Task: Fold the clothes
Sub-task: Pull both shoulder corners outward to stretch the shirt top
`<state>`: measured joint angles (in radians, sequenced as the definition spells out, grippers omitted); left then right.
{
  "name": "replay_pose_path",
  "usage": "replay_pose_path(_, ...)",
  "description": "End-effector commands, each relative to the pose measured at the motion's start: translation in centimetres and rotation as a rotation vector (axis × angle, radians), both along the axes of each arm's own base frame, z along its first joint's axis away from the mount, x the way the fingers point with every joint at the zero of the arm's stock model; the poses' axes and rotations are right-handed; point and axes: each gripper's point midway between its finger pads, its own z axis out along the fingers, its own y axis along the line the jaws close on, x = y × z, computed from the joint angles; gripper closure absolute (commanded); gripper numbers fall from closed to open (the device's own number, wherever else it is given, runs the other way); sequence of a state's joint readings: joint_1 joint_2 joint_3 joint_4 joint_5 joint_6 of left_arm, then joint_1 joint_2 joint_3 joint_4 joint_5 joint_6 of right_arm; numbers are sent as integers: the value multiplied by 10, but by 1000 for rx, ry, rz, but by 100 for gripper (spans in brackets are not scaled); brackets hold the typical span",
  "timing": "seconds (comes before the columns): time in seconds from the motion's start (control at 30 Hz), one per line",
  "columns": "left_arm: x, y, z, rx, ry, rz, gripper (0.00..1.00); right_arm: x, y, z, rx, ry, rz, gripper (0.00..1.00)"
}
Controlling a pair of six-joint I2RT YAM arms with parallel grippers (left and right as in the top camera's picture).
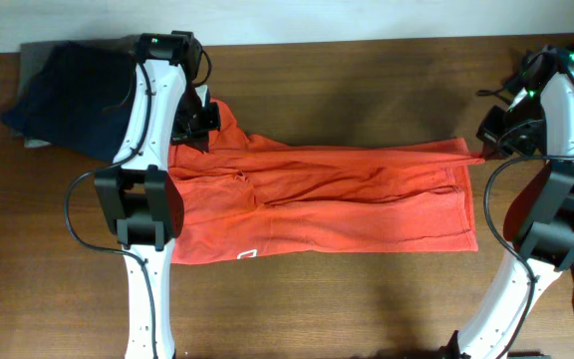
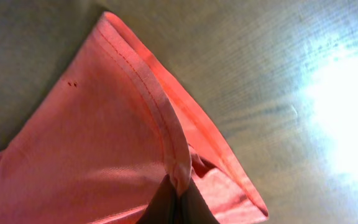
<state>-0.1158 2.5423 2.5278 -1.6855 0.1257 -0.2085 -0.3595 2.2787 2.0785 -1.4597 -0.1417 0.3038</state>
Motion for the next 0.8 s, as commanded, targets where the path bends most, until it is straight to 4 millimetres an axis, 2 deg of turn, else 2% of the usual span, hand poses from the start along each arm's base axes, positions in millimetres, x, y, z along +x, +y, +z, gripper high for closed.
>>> replay_pose_path(0.0, -9, -8, 24, -21, -29, -21, 99, -10, -13, 3, -36, 46, -69, 96)
replay_pose_path(0.13, -33, -13, 23, -1, 34, -47, 99, -18, -11, 4, -26, 79, -87, 96)
replay_pose_path(0.3, -61, -4, 21, 56, 101, -66, 99, -20, -10, 4, -25, 92, -114, 96)
replay_pose_path(0.53, -74, 0, 25, 73, 118, -74, 99, -27, -12, 5, -38, 124, -118, 96)
replay_pose_path(0.77, -88, 7, 18, 105, 167, -94, 98, -32, -18, 5, -79, 147, -110, 95)
